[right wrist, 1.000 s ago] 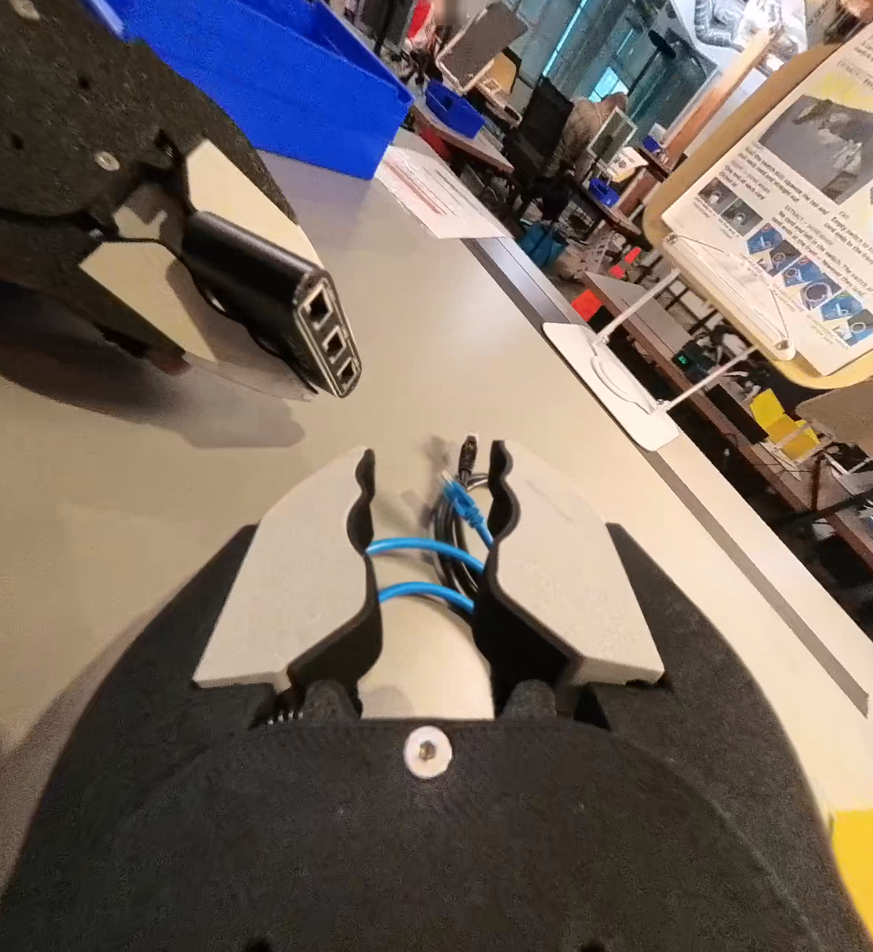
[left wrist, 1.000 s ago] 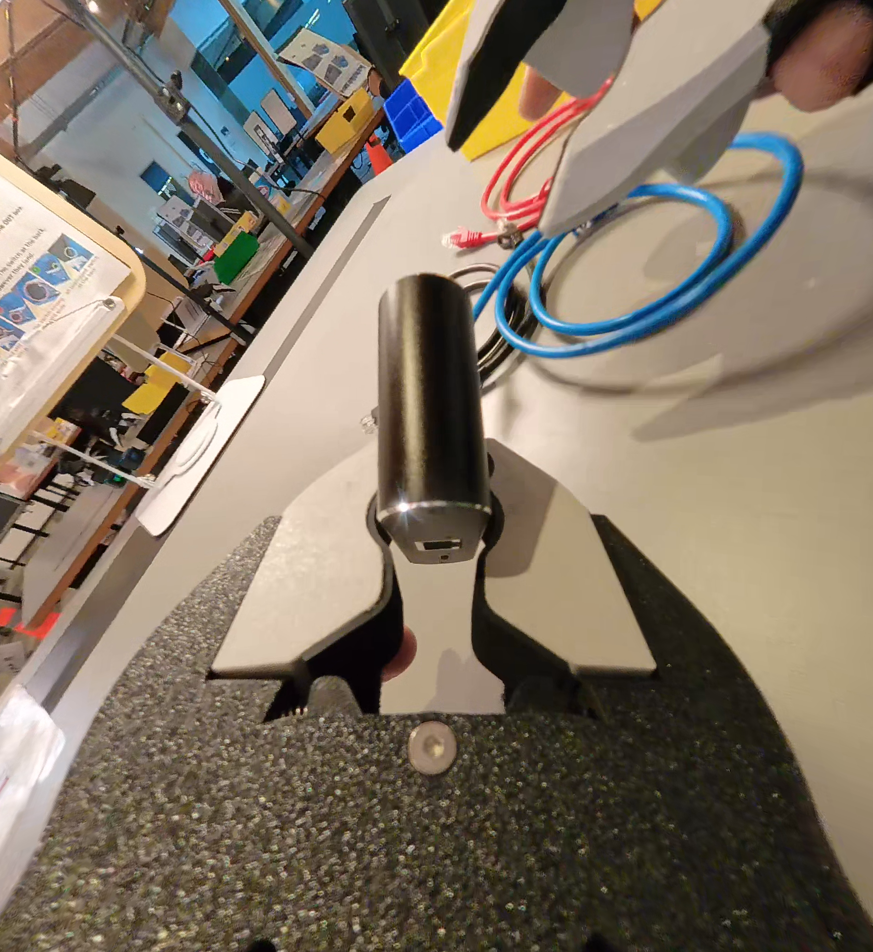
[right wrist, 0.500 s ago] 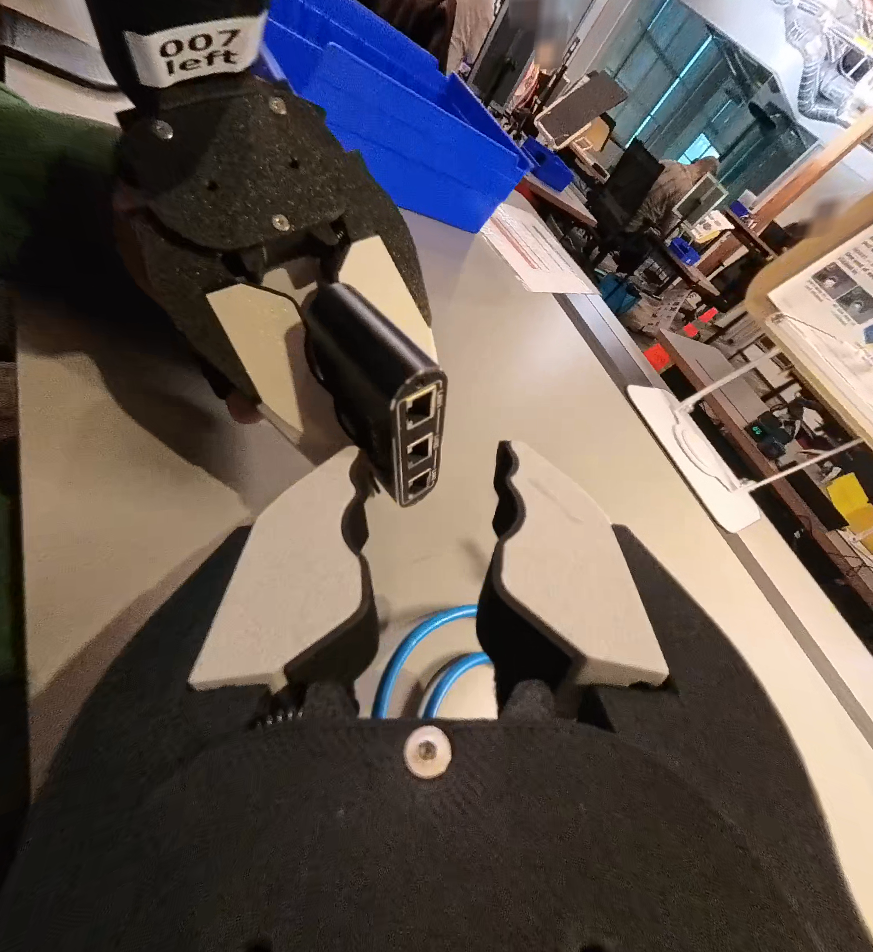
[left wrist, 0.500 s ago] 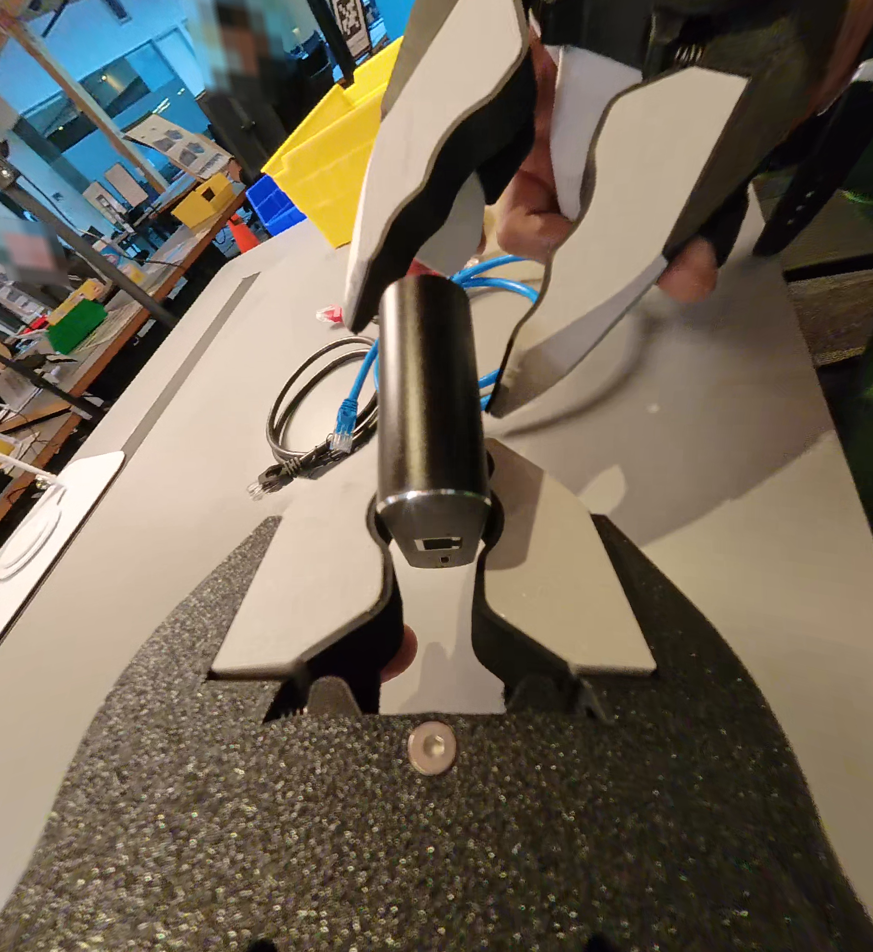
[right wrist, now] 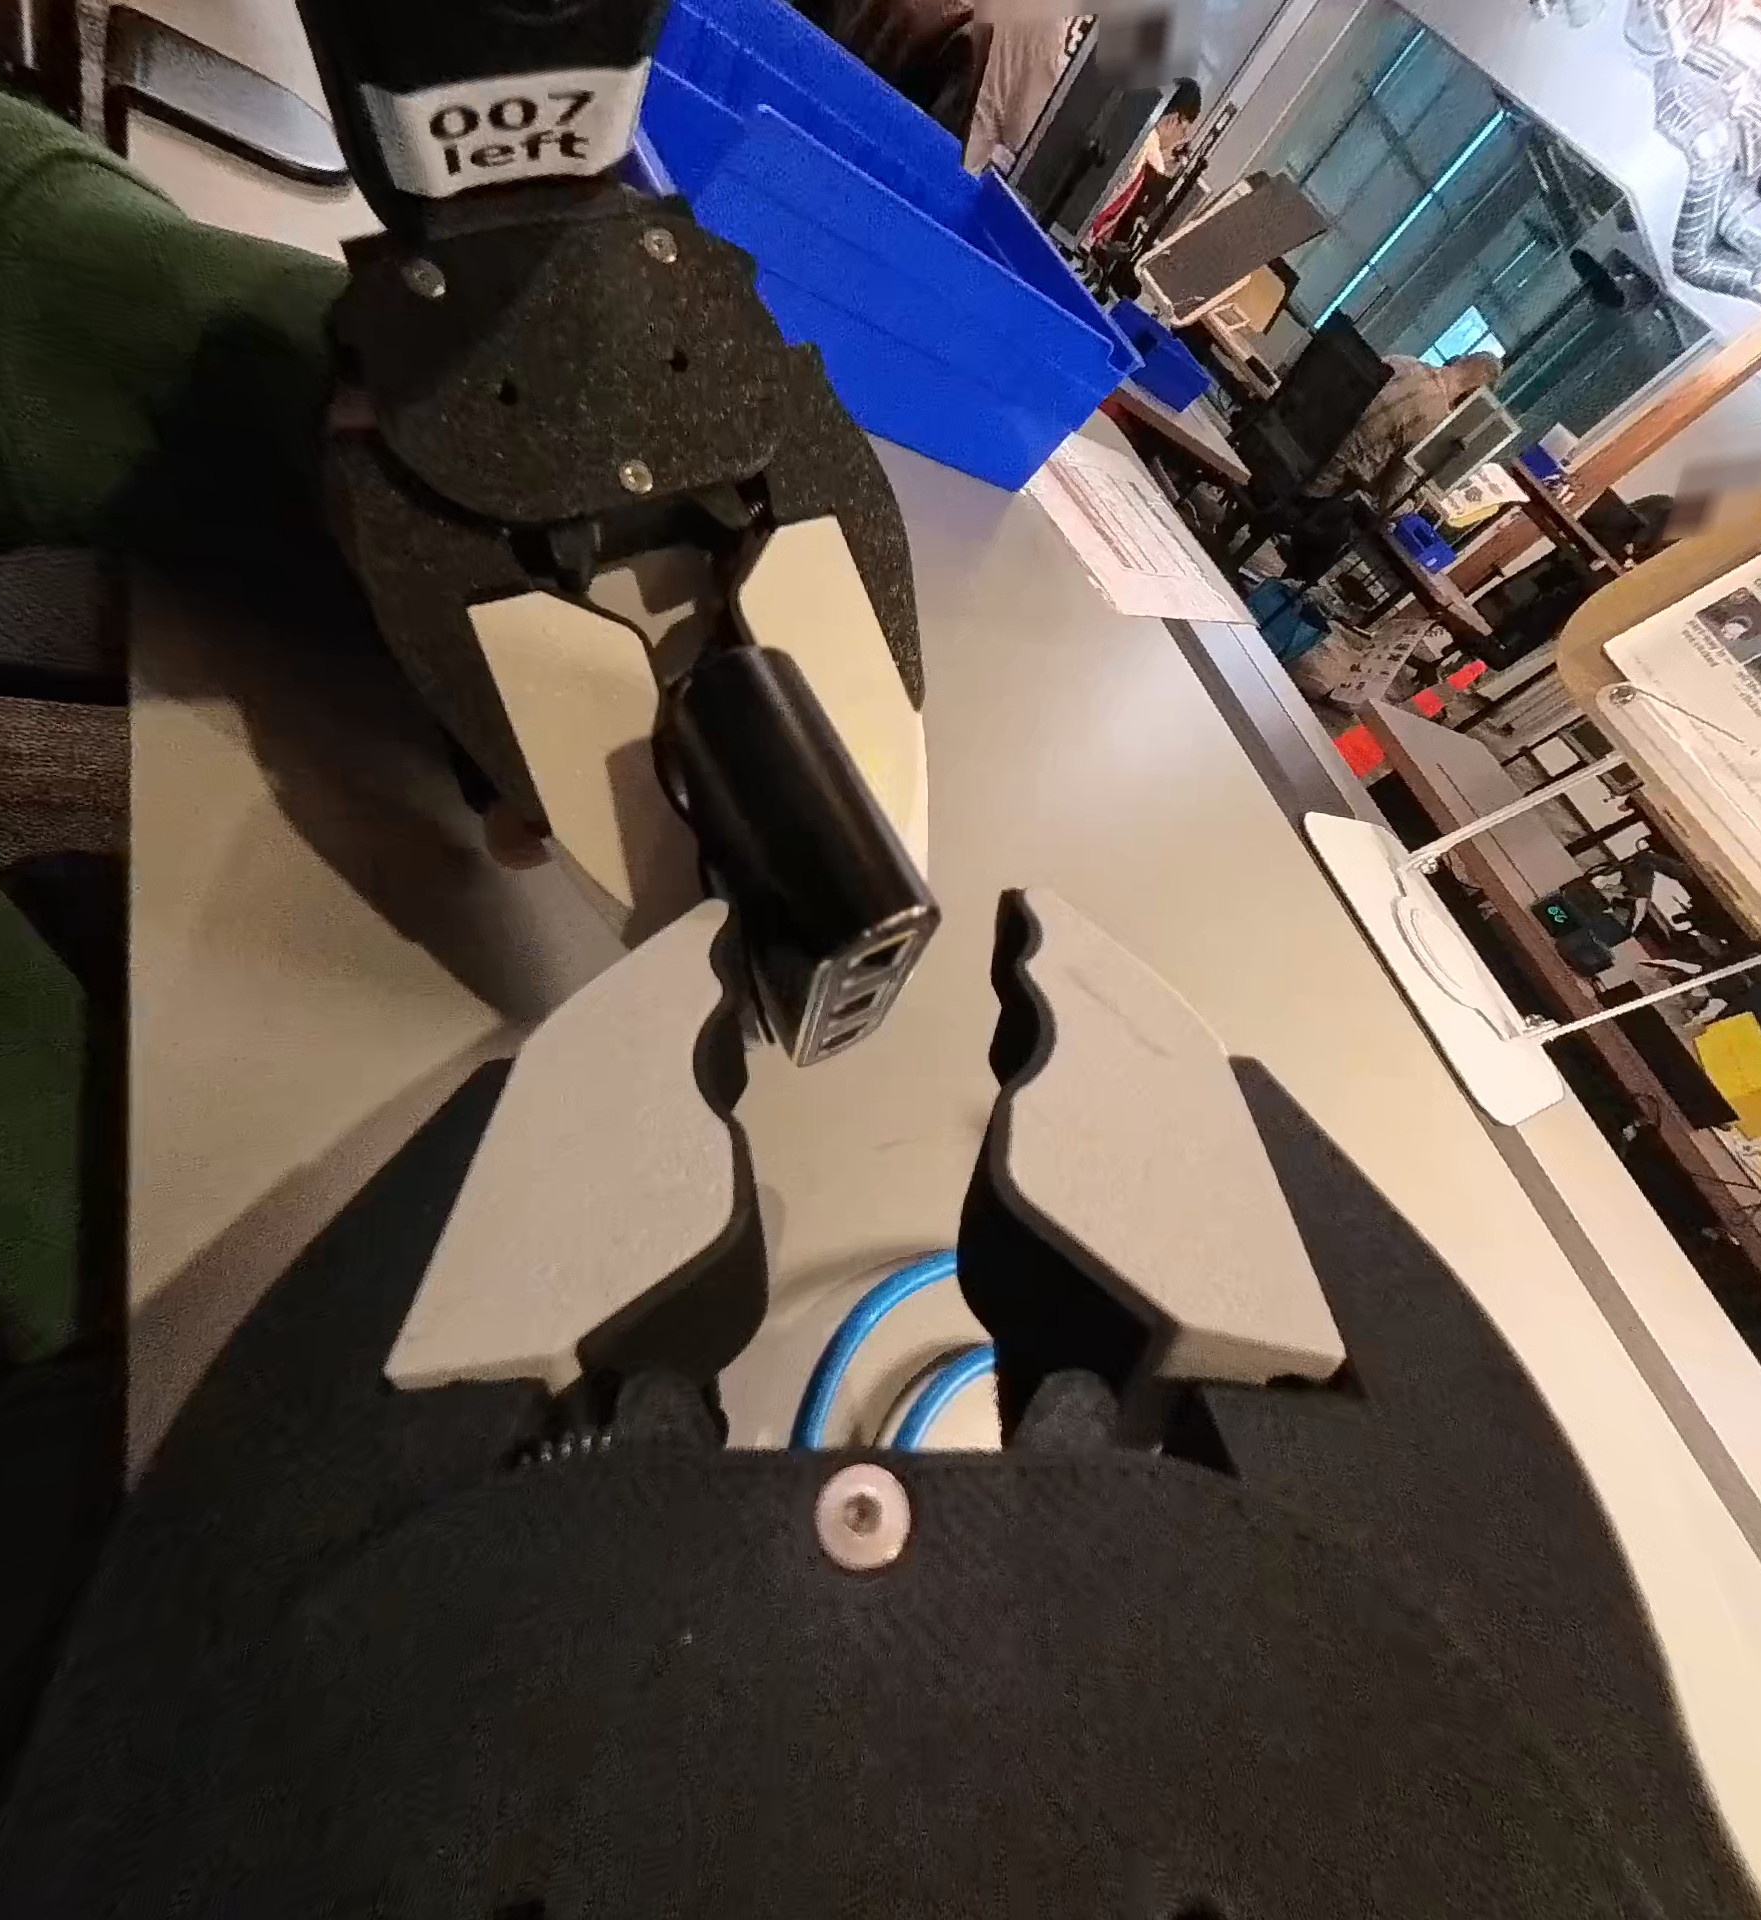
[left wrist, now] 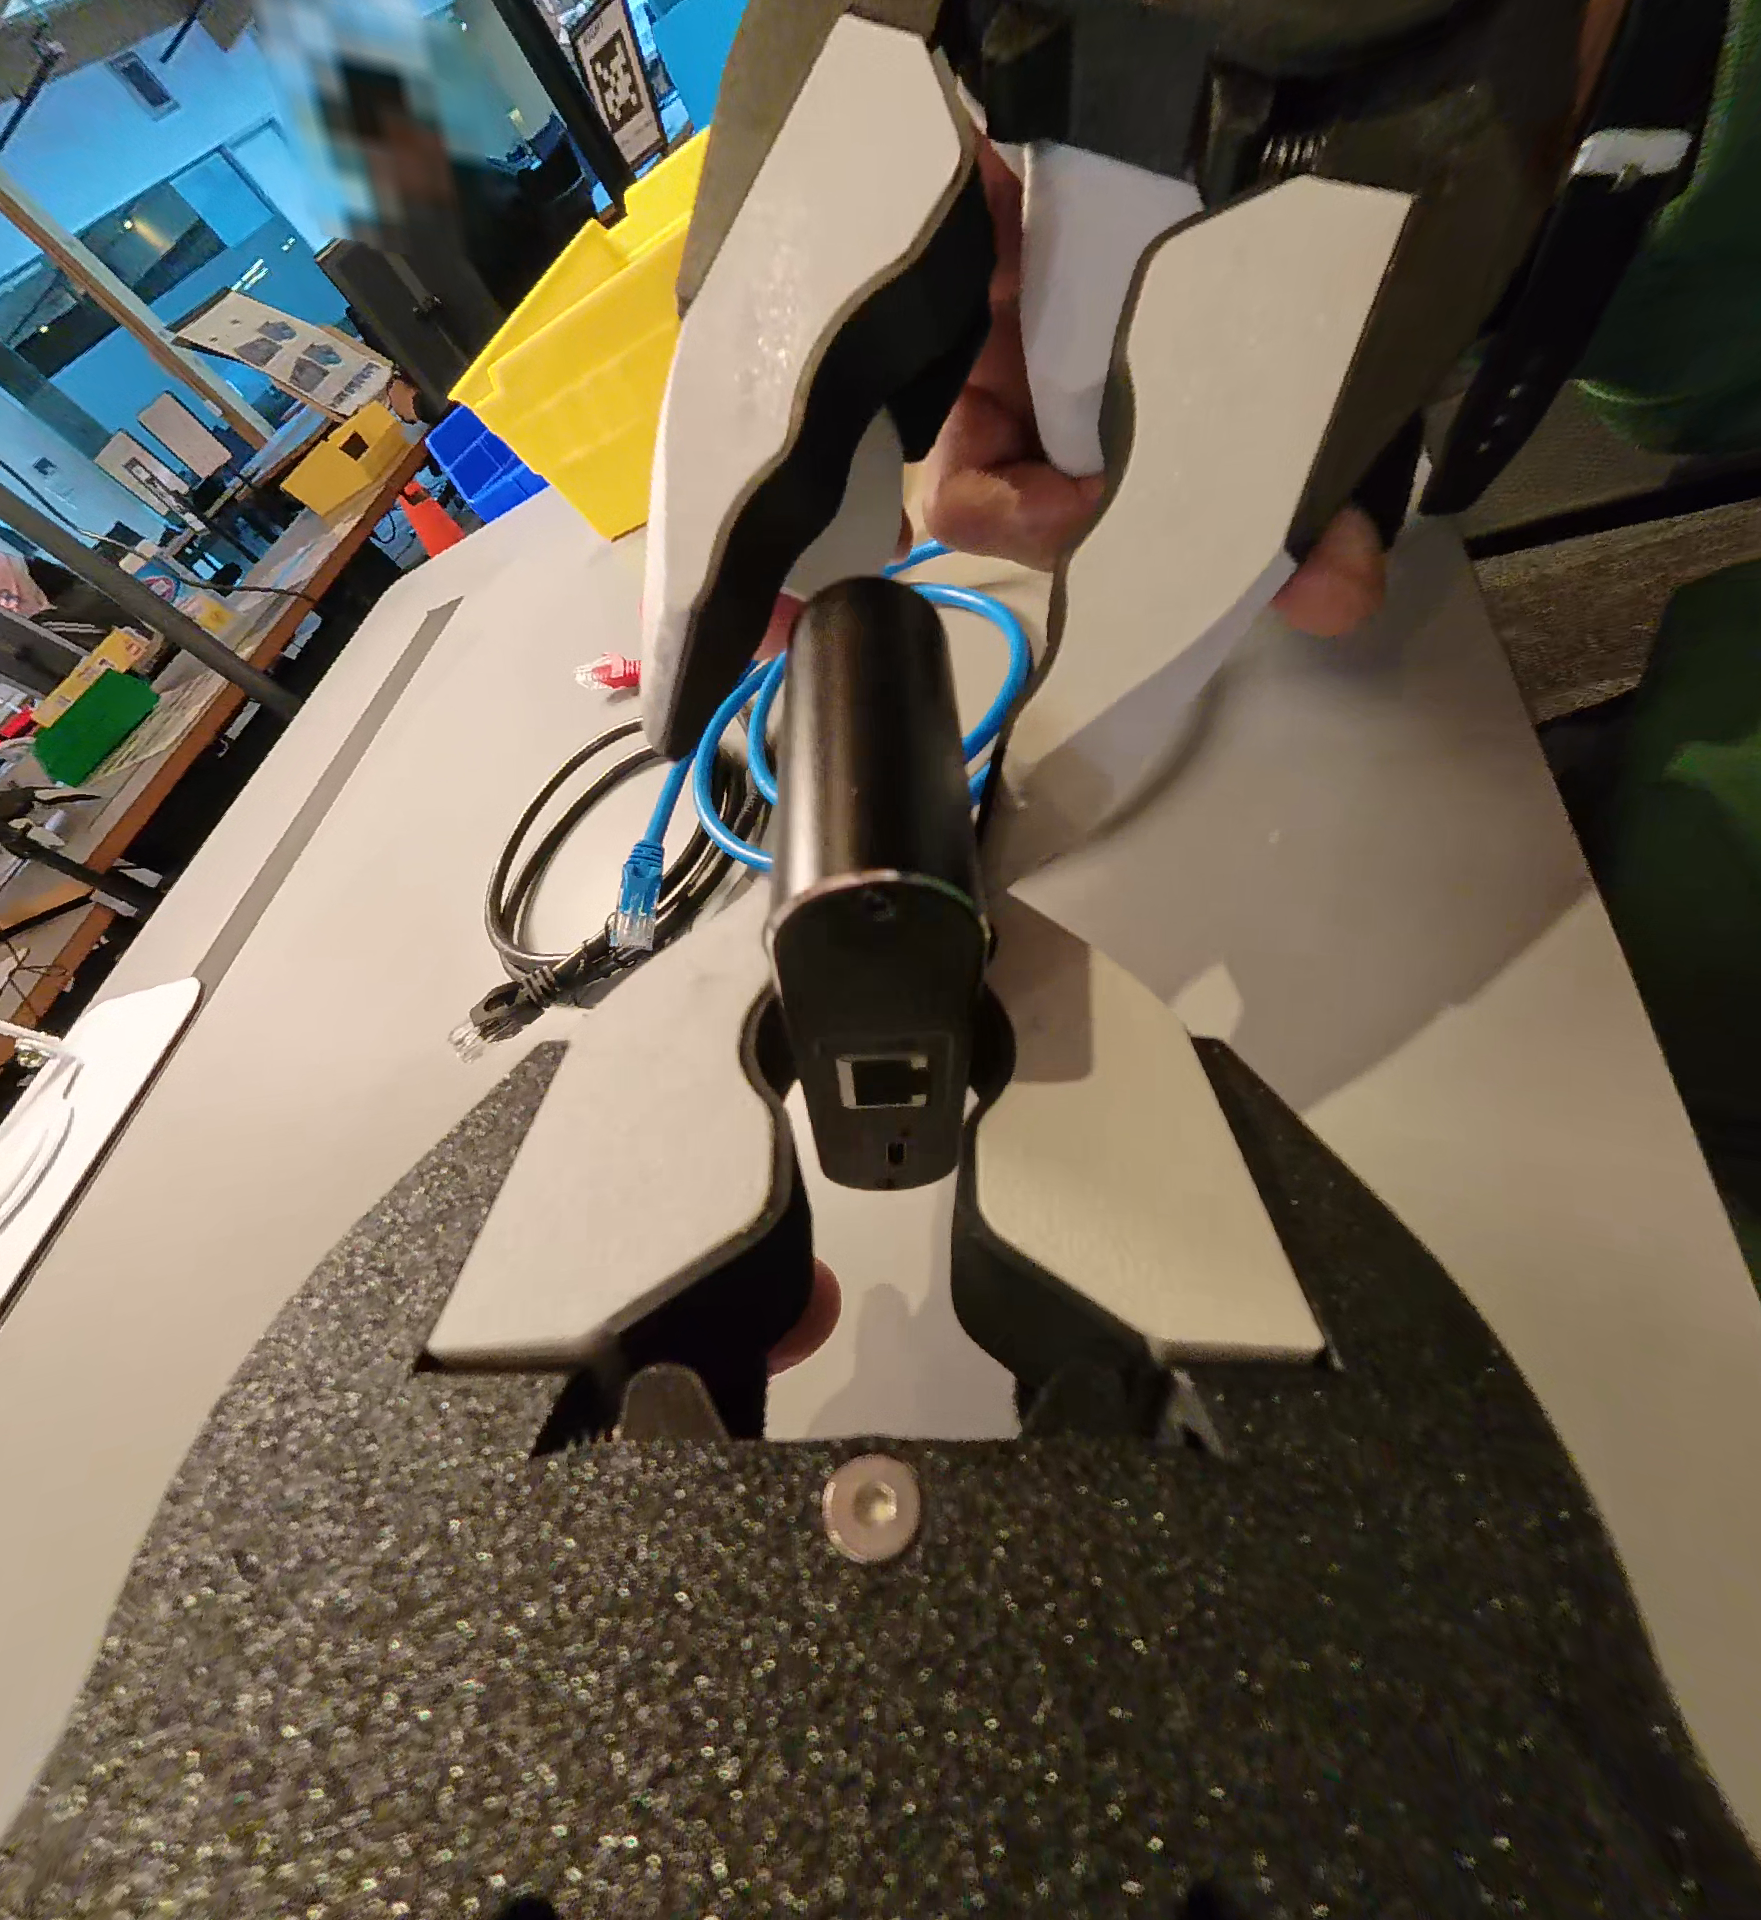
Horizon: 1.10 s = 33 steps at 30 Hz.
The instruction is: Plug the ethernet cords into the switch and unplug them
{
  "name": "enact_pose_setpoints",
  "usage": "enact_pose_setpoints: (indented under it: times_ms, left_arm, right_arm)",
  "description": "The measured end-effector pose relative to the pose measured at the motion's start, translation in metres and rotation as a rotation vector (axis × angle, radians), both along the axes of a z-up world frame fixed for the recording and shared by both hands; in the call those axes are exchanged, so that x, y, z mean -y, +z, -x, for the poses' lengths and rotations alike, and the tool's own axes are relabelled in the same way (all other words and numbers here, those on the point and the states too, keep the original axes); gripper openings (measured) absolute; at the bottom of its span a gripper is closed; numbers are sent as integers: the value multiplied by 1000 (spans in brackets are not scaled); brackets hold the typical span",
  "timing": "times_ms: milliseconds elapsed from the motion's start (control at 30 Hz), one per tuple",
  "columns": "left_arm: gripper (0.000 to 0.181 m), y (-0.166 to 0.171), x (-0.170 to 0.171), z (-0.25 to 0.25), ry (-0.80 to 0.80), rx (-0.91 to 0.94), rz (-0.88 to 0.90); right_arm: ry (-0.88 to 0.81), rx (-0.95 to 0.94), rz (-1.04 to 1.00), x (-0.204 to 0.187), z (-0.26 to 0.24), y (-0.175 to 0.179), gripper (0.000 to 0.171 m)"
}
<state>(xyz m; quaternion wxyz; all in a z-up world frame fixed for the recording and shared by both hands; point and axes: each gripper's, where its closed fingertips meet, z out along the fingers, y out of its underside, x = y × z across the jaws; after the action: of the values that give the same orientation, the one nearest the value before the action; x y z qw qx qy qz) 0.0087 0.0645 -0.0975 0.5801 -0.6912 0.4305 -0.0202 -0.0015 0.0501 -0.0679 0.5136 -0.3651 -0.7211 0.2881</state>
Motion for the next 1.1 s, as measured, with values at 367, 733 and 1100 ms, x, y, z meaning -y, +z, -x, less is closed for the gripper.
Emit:
enact_pose_setpoints:
  times_ms: [367,733,1100]
  left_arm:
    - [28,-5,7,-8,-66,-47,0]
    - [38,9,-7,19,110,-24,-118]
    - [47,1,-11,88,572,-239,-197]
  right_arm:
    - [113,32,-16,15,-7,-8,39]
    - [97,1,-157,1,-3,8,28]
    - [-393,-78,-168,-180,-100,105,26]
